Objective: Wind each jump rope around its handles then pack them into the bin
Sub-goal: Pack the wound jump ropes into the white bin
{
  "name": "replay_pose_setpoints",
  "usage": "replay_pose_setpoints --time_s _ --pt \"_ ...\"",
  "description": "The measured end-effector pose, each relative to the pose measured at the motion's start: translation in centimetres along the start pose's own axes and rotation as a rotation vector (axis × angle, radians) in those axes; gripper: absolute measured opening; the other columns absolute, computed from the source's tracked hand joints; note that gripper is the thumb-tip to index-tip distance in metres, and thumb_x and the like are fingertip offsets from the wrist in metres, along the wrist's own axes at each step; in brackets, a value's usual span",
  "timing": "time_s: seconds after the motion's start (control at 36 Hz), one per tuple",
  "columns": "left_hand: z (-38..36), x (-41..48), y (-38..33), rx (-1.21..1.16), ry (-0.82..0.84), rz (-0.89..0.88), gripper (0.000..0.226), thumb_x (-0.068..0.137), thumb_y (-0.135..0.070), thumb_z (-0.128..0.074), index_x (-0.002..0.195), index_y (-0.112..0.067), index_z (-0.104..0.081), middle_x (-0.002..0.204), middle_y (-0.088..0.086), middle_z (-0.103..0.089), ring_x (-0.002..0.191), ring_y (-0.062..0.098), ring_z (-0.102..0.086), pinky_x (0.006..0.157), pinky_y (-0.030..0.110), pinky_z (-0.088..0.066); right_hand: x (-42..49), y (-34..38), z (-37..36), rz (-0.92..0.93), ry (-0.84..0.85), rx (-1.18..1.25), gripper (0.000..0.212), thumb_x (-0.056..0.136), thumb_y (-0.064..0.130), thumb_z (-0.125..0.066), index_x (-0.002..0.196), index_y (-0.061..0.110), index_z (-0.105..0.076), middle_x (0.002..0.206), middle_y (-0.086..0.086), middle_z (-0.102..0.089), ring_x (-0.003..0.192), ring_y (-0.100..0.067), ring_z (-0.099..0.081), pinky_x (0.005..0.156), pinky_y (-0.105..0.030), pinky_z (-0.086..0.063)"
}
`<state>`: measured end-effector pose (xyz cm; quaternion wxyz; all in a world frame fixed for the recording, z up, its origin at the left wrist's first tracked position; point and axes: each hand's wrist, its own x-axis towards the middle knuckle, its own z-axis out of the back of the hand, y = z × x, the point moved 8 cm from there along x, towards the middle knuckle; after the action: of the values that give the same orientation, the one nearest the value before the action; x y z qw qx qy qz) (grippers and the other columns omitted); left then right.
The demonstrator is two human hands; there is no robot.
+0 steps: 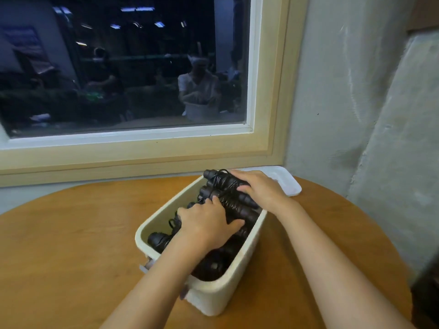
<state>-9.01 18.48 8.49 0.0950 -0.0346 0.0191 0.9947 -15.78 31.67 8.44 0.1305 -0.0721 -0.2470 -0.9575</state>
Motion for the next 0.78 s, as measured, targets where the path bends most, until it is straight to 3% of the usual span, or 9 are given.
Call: replay_pose_setpoints --time_s 0.08,0.14,0.19,0.25,0.33,0.47,0.56,0.67,0.78 --pt "1.6 -1.0 2.3 -0.082 -0.163 -0.064 0.055 0.095 -0.067 -0.036 0.126 -0.027 -0.057 0.103 -0.004 -0.065 0.097 0.019 -0.063 0.069 0.031 -0.043 0.7 1.6 -0.8 -0.022 0.015 -0.064 0.056 0.103 0.015 -0.051 0.152 0.038 -0.034 0.157 0.007 -0.037 0.143 -0.026 -0.033 0.113 -0.049 -0.032" --pt "2.6 -1.3 4.6 -0.072 -0.305 -0.04 0.047 0.097 -0.063 -0.035 0.124 -0.033 -0.059 0.102 -0.005 -0.065 0.104 0.02 -0.06 0.073 0.031 -0.039 -0.1 1.9 -1.0 -0.135 0.013 -0.078 0.055 0.106 0.023 -0.044 0.156 0.034 -0.023 0.165 0.004 -0.018 0.149 -0.033 -0.018 0.117 -0.056 -0.023" --pt "2.3 -0.9 7.1 -0.044 -0.333 -0.019 0.054 0.097 -0.063 -0.033 0.141 -0.035 -0.045 0.142 -0.002 -0.051 0.131 0.025 -0.043 0.096 0.039 -0.037 -2.1 1.9 -1.4 -0.309 0.031 -0.091 0.059 0.107 0.038 -0.034 0.159 0.03 -0.007 0.167 -0.005 0.001 0.149 -0.044 -0.006 0.118 -0.059 -0.019" --pt "0.7 -0.4 9.4 -0.059 -0.217 0.003 0.07 0.094 -0.071 -0.025 0.154 -0.036 -0.021 0.164 -0.001 -0.015 0.148 0.03 -0.02 0.115 0.048 -0.023 -4.7 2.4 -2.2 -0.43 0.062 -0.084 0.068 0.104 0.053 -0.027 0.158 0.029 0.008 0.164 -0.013 0.015 0.147 -0.051 0.004 0.116 -0.064 -0.016" --pt "-1.7 -0.5 10.9 -0.157 -0.025 0.025 0.085 0.085 -0.079 -0.012 0.157 -0.035 0.0 0.166 0.002 0.0 0.147 0.033 -0.024 0.115 0.05 -0.028 -7.0 3.2 -3.9 -0.458 0.093 0.0 0.078 0.099 0.063 -0.027 0.155 0.032 0.017 0.161 -0.014 0.025 0.146 -0.052 0.01 0.116 -0.063 -0.016" --pt "-2.4 -2.5 9.8 -0.298 0.058 0.065 0.091 0.092 -0.073 -0.022 0.157 -0.018 0.009 0.164 0.017 0.009 0.137 0.041 -0.04 0.107 0.041 -0.037 -4.9 2.7 -3.4 -0.299 0.106 0.118 0.082 0.096 0.064 -0.039 0.158 0.033 0.004 0.166 -0.006 0.01 0.152 -0.035 0.0 0.122 -0.053 -0.013" --pt "-3.5 -4.5 8.9 -0.326 0.115 0.073 0.095 0.092 -0.073 -0.023 0.155 -0.013 0.016 0.16 0.02 0.023 0.146 0.042 -0.023 0.117 0.048 -0.028 -3.9 2.3 -1.6 -0.243 0.074 0.002 0.072 0.099 0.06 -0.033 0.158 0.033 -0.002 0.166 0.002 0.008 0.152 -0.033 0.009 0.121 -0.058 -0.005" --pt "-2.5 -5.3 7.6 -0.141 -0.041 -0.067 0.084 0.095 -0.069 -0.011 0.152 -0.019 0.023 0.155 0.006 0.037 0.146 0.03 0.027 0.12 0.055 0.009 -5.8 4.7 -0.7 -0.207 0.122 -0.279 0.07 0.1 0.061 -0.013 0.158 0.029 0.006 0.164 0.007 0.018 0.149 -0.026 0.023 0.12 -0.058 0.006" --pt "-2.7 -4.9 6.3 -0.018 0.013 -0.201 0.071 0.097 -0.063 -0.003 0.15 -0.024 0.026 0.156 -0.004 0.034 0.144 0.017 0.032 0.117 0.051 0.021 -8.9 7.0 -3.5 -0.116 0.309 -0.412 0.071 0.095 0.066 -0.006 0.155 0.035 0.015 0.161 0.012 0.024 0.147 -0.023 0.028 0.118 -0.06 0.012"
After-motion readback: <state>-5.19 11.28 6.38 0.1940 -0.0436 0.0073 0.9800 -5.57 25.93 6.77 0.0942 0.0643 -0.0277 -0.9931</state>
